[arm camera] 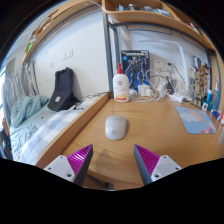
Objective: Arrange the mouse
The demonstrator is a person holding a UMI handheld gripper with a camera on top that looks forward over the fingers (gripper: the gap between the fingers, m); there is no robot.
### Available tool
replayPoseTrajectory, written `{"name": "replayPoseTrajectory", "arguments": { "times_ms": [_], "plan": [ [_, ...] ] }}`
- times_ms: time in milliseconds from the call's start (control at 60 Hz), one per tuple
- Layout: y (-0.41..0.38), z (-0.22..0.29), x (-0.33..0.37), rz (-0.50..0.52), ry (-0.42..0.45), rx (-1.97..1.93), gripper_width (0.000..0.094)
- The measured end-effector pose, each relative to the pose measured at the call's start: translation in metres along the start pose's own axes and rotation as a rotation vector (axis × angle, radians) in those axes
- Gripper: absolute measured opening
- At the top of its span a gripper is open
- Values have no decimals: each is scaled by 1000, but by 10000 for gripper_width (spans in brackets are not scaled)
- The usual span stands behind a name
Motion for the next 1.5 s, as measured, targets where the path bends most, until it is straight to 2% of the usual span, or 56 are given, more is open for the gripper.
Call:
{"name": "replayPoseTrajectory", "arguments": {
  "times_ms": [183,383,450,517,567,683,850,1050,1167,1200,1283,1500],
  "plan": [
    [-7,26,-55,-69,-13,-28,810],
    [-15,46,-94,-84,-23,2,784],
    [-15,42,-102,-101,-50,33,765],
    [-13,44,-100,-122,-28,12,685],
    [-9,44,-101,-158,-15,0,525],
    [-9,43,-101,-171,-15,-18,477],
    [-7,44,-105,-160,-71,-12,316],
    [-5,48,-104,-135,-103,-5,293],
    [0,55,-99,-110,-158,40,291],
    [1,65,-92,-94,-161,47,292],
    [7,106,-59,-49,-105,6,293],
    [105,243,8,-66,73,25,294]
  ]
}}
Point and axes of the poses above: the point between the fingertips, and its own axes, seen from behind it with the camera up: y to the right, z up, x backward, against the way the camera looks, the point moved 7 cm from there along x, backward, against the way the camera looks, and after that the axes turned 7 degrees about -z, right-handed, at the moved point
